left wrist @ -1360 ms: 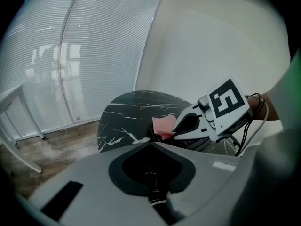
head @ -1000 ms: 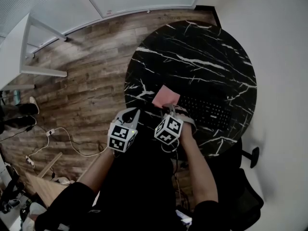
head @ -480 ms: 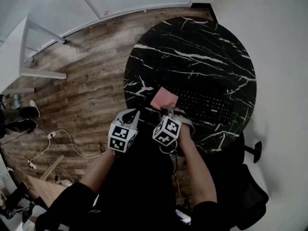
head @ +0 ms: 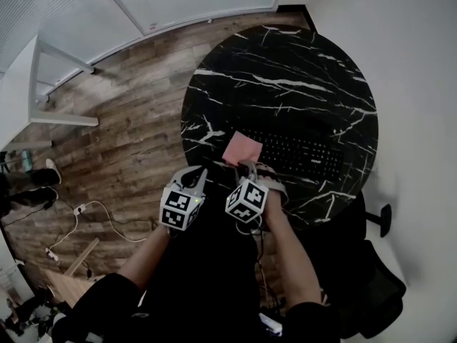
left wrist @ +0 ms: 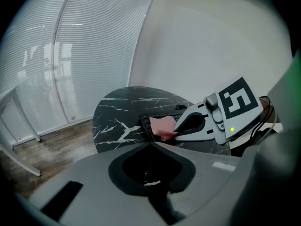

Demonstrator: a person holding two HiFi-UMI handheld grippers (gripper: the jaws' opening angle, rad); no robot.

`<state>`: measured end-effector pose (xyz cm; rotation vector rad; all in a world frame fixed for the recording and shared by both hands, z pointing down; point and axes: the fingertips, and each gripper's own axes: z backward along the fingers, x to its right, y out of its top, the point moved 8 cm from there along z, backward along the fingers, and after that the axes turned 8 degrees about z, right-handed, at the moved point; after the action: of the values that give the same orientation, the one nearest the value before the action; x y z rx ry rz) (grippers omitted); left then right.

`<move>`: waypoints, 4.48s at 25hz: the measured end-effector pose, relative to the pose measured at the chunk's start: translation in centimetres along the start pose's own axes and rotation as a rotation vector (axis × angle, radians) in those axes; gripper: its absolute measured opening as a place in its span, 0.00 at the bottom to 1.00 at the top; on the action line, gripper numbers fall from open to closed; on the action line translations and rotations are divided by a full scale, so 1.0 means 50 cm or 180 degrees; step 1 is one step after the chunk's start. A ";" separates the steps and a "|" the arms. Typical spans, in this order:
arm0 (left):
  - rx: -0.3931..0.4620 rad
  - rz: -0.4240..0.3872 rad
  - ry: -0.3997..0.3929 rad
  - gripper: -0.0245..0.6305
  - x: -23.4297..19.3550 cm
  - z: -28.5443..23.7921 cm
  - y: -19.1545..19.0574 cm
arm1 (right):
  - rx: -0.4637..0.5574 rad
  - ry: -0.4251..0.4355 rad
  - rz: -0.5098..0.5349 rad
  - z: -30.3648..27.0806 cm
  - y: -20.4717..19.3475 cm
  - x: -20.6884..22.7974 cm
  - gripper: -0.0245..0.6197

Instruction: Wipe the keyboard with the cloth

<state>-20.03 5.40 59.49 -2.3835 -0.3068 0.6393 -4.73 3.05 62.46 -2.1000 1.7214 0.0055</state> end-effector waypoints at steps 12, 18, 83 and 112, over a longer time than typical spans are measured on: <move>0.0045 -0.0303 -0.0279 0.03 0.088 -0.061 0.105 | 0.0107 -0.0686 -0.0151 0.161 -0.039 0.177 0.05; -0.0015 -0.0291 -0.0342 0.03 0.124 -0.116 0.142 | 0.0001 -0.0661 -0.0150 0.142 -0.096 0.239 0.05; -0.0218 -0.0451 -0.0381 0.03 0.152 -0.064 0.010 | -0.0237 -0.0136 -0.0748 0.035 -0.192 0.003 0.05; 0.0061 -0.0482 -0.0605 0.03 0.329 -0.153 0.114 | -0.0097 -0.1139 -0.0520 0.247 -0.276 0.170 0.05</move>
<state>-1.74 3.08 54.97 -2.2588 -0.5548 0.7943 13.40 1.06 53.35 -2.1020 1.3458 0.3402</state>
